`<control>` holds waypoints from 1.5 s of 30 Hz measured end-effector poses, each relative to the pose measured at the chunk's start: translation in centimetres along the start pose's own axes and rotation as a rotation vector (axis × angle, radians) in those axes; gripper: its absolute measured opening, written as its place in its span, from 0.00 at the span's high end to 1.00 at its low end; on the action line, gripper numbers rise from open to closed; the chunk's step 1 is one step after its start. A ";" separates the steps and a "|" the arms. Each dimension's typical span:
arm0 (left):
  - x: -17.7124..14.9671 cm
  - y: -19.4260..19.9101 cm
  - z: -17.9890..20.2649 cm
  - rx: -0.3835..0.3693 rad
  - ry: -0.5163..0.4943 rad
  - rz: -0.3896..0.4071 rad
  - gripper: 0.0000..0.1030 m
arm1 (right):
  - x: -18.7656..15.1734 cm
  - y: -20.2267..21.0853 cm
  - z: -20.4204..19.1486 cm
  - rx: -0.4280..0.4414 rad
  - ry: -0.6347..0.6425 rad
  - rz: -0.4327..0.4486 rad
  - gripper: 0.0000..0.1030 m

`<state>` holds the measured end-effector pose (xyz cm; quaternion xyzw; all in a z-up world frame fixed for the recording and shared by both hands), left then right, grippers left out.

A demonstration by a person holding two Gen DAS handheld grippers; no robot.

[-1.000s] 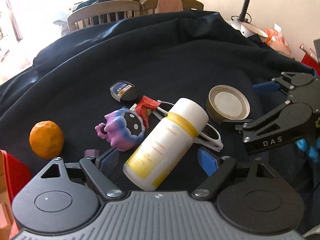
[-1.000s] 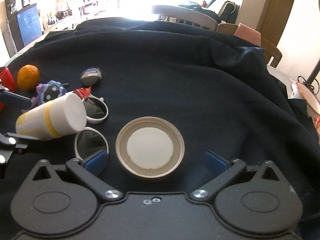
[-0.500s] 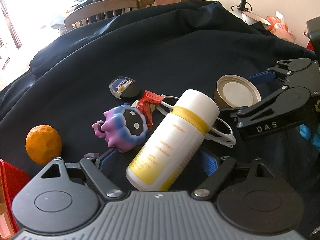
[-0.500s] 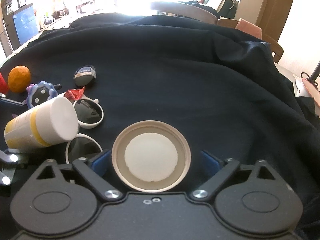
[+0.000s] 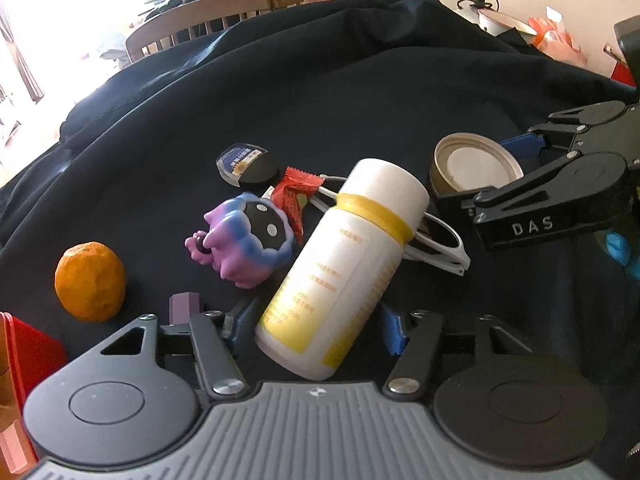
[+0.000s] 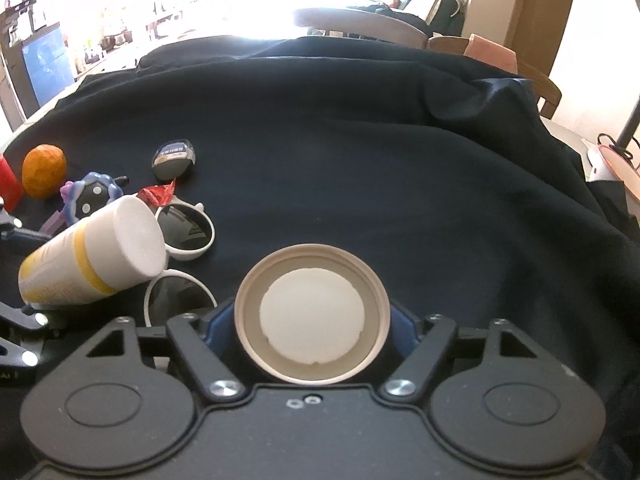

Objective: Organize rigid objects
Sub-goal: 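Grasp the beige jar lid with the right tool while the left tool reaches the white bottle, then close the left tool around the white yellow-banded bottle, holding it upright, then carry the bottle into the tin with the left tool while the right tool places the lid there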

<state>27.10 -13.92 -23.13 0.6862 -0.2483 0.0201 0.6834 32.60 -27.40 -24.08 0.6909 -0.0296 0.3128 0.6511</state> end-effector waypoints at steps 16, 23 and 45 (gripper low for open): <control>-1.2 4.7 0.4 -0.008 0.031 0.074 0.57 | -1.8 5.4 -1.9 0.078 -0.031 0.054 0.26; -1.3 7.0 0.3 0.004 0.045 0.123 0.57 | -2.5 7.9 -3.3 0.102 -0.023 0.073 0.26; -4.9 14.7 -4.4 -0.038 0.238 0.239 0.57 | -3.0 15.0 -11.0 0.159 0.078 0.123 0.26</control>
Point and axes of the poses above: each gripper's, at about its wrist camera, not at the fingertips, and y roughly against the way its jaws point, z to its right, x to its top, the point moved 7 cm from there along -y, roughly the way its jaws point, and after that the axes turned 11 degrees about -z, right-handed, at the moved point
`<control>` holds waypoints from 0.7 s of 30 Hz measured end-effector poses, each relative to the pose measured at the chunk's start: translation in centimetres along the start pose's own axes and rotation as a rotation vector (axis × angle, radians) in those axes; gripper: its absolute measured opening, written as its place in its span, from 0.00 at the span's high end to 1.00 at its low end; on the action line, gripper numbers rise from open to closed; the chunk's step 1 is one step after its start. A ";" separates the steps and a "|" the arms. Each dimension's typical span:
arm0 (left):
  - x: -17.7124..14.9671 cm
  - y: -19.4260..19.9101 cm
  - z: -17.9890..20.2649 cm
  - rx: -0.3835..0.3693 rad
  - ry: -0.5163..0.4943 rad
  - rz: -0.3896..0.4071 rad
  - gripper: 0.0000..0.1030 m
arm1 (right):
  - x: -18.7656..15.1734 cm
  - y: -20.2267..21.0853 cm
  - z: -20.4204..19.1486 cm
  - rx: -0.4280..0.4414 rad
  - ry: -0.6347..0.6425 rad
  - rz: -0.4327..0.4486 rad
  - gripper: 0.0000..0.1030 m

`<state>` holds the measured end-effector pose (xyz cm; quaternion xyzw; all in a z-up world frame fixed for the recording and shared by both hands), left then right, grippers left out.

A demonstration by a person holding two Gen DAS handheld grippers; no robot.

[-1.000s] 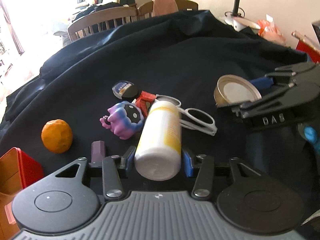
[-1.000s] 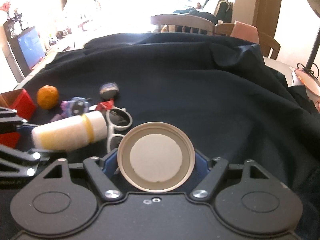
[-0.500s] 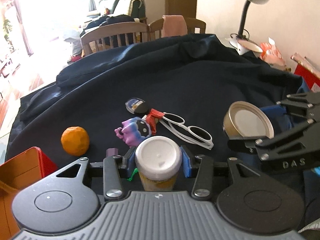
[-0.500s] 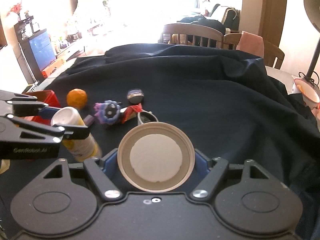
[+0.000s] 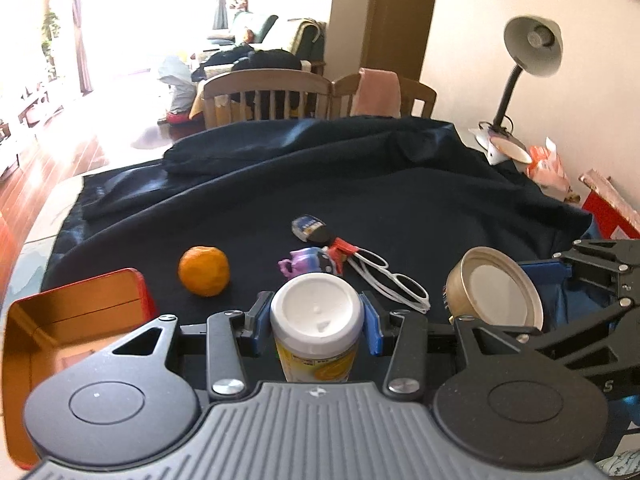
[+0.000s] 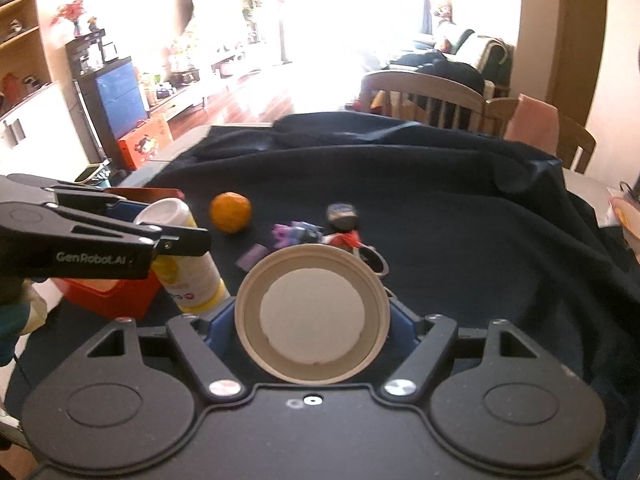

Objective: Organize rigid objects
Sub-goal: 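Carry the bottle into the tin with the left tool while the right tool places the lid there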

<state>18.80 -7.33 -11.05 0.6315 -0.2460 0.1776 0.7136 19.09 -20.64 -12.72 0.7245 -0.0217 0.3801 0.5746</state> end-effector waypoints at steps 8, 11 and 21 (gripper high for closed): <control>-0.5 3.0 -3.6 0.026 0.057 0.025 0.57 | 1.7 0.6 -4.5 0.022 0.075 0.017 0.26; -0.6 4.1 -5.3 0.043 0.077 0.039 0.57 | 2.4 0.3 -6.1 0.028 0.104 0.020 0.26; -1.1 6.1 -13.0 0.123 0.184 0.050 0.57 | 4.5 -2.7 -11.2 0.063 0.177 -0.017 0.26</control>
Point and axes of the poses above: each gripper's, at about its wrist camera, not at the fingertips, and y roughly against the way its jaws point, z to its right, x to its top, the point moved 7 cm from there along -y, roughly the way its jaws point, and after that the axes turned 11 degrees about -z, right-handed, at the moved point
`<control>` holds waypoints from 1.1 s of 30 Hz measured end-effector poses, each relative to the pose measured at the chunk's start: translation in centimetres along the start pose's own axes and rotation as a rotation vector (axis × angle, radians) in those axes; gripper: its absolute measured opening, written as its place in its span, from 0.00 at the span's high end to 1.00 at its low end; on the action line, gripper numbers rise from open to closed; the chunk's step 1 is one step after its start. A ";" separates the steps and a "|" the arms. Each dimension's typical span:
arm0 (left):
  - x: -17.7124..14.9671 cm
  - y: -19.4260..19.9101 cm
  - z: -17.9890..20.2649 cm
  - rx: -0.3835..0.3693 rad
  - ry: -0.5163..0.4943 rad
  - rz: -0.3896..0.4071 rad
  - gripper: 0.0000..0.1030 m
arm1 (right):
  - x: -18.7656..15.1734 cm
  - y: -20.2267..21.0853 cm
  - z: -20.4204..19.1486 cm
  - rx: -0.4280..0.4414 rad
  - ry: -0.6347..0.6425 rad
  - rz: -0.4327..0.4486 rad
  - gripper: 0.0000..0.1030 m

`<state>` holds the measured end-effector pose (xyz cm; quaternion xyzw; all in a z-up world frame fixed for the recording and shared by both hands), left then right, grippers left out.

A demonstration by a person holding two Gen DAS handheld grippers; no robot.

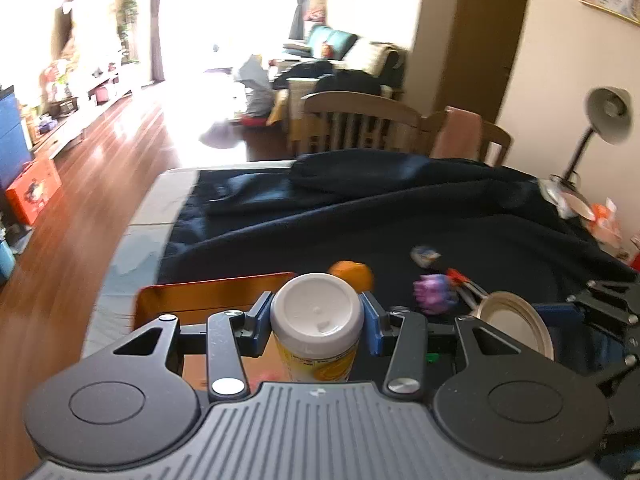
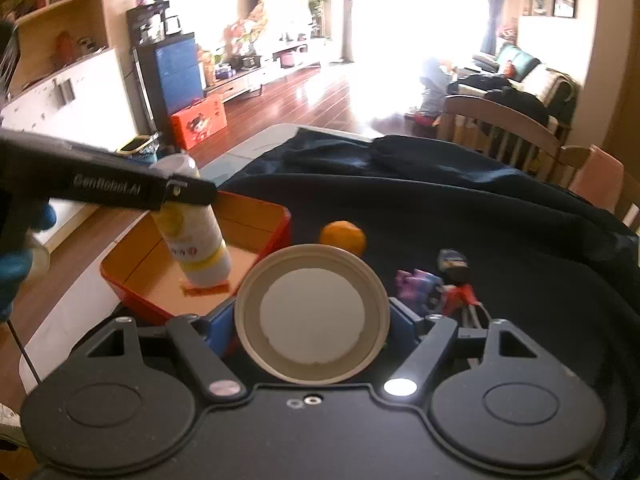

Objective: Organize rigid objects
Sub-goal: 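Carry the bottle into the tin with the left tool while the right tool places the lid there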

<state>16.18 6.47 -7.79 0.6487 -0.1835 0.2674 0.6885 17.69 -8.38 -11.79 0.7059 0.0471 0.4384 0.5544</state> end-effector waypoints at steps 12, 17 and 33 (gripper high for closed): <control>0.1 -2.5 -7.6 0.068 0.117 -0.048 0.57 | 3.1 -4.4 -5.1 0.025 0.091 -0.046 0.26; 0.5 -3.6 -9.1 0.087 0.123 -0.040 0.57 | 4.3 -6.8 -6.5 0.024 0.123 -0.061 0.26; 2.8 -7.3 -11.6 0.159 0.109 0.003 0.57 | 6.2 -13.3 -9.4 -0.001 0.242 -0.170 0.26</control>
Point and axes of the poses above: each gripper's, at about its wrist camera, not at the fingertips, and y roughly against the way its jaws point, z to its right, x to its top, the point moved 7 cm from there along -y, roughly the way its jaws point, and after that the axes turned 11 degrees about -z, right-handed, at the moved point
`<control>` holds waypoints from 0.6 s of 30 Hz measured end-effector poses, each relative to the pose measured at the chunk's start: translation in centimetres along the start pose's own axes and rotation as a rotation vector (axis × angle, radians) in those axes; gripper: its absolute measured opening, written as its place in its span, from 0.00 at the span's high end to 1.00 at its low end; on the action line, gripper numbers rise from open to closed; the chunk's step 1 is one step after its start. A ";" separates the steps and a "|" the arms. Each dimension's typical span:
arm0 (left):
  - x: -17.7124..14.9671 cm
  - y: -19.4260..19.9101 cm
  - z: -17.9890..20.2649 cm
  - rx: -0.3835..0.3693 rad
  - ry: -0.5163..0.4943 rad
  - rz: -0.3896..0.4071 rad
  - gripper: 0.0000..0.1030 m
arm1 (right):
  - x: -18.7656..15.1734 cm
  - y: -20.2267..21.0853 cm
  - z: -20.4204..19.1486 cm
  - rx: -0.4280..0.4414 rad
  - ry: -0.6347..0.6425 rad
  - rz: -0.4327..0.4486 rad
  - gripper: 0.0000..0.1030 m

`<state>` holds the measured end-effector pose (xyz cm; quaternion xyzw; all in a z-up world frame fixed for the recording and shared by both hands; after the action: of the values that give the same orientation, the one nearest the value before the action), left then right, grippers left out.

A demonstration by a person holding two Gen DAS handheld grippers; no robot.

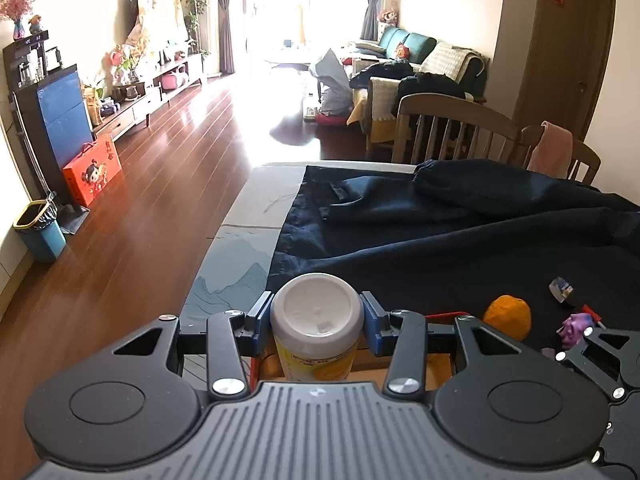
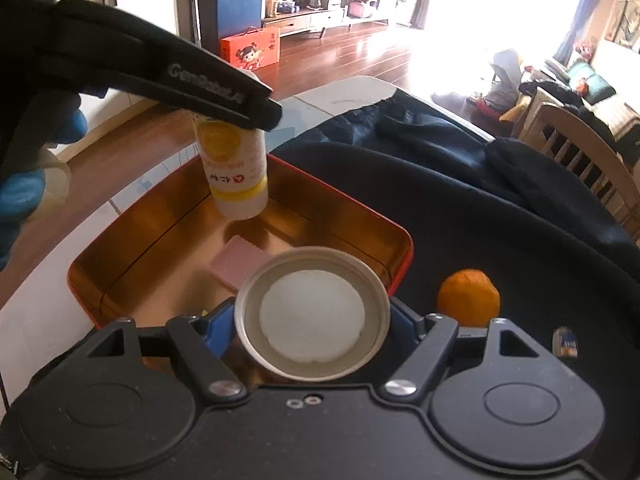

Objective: Organize rigid objects
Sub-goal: 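Carry the bottle into the tin with the left tool while the right tool places the lid there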

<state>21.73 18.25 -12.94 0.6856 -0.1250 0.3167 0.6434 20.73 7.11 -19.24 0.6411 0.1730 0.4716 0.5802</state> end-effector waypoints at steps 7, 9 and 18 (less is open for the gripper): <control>-0.1 -0.8 -0.1 -0.020 -0.013 -0.003 0.57 | 1.1 -1.4 -1.8 -0.004 0.063 -0.033 0.26; -0.2 -0.9 0.0 -0.028 -0.016 -0.003 0.57 | 1.0 -1.8 -2.1 -0.008 0.074 -0.044 0.26; -1.9 -1.6 -0.9 -0.040 -0.003 -0.025 0.57 | 1.2 -2.2 -2.1 -0.007 0.079 -0.044 0.25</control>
<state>20.98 18.87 -15.35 0.6745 -0.1236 0.3052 0.6608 20.32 9.86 -21.06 0.6159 0.2081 0.4842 0.5856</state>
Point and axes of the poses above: each gripper's, at about its wrist camera, not at the fingertips, and y roughly against the way its jaws point, z to its right, x to its top, the point moved 7 cm from there along -y, roughly the way its jaws point, and after that the axes turned 11 degrees about -z, right-handed, at the moved point
